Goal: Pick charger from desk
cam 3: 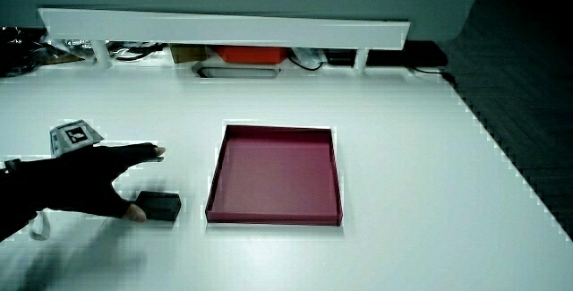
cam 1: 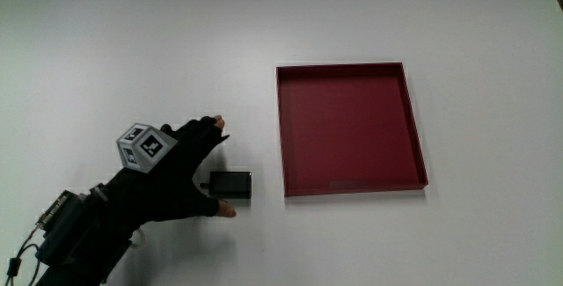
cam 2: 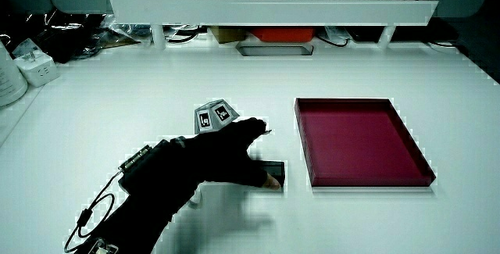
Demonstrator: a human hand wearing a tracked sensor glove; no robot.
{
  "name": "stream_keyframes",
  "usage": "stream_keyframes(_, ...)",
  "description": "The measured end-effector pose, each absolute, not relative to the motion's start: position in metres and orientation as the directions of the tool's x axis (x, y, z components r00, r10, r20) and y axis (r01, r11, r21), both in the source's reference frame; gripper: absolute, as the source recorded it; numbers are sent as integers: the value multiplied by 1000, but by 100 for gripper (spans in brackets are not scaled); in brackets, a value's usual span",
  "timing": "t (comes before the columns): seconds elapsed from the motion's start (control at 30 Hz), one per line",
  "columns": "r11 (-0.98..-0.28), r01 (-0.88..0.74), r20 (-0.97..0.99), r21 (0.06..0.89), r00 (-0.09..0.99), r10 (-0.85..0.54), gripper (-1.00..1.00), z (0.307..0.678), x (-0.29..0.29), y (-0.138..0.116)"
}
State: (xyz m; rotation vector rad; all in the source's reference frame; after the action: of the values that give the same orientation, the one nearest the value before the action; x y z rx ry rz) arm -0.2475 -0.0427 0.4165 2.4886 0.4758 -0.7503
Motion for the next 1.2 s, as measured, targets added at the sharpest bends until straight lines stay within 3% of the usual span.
stream_keyframes(0.1,-802,486,-587,347,780,218,0,423,-238,-37)
stream_keyframes(0.2,-771,446,-623,454,778,84,0,429,-227,-30)
stream_keyframes(0.23,-769,487,-645,414,753,131,0,435,-226,-29)
stream_keyframes(0.37,-734,461,-647,498,761,39,0,444,-215,-21)
stream_keyframes(0.5,-723,514,-686,462,724,76,0,462,-208,-13)
stream_keyframes(0.57,-702,481,-660,525,751,21,0,463,-202,-9)
stream_keyframes(0.63,-701,507,-671,502,739,54,0,472,-198,-6)
stream_keyframes(0.67,-683,497,-670,535,743,15,0,471,-195,-3)
stream_keyframes(0.7,-692,513,-674,508,737,52,0,476,-194,-2)
stream_keyframes(1.2,-638,550,-640,539,760,115,0,510,-167,24)
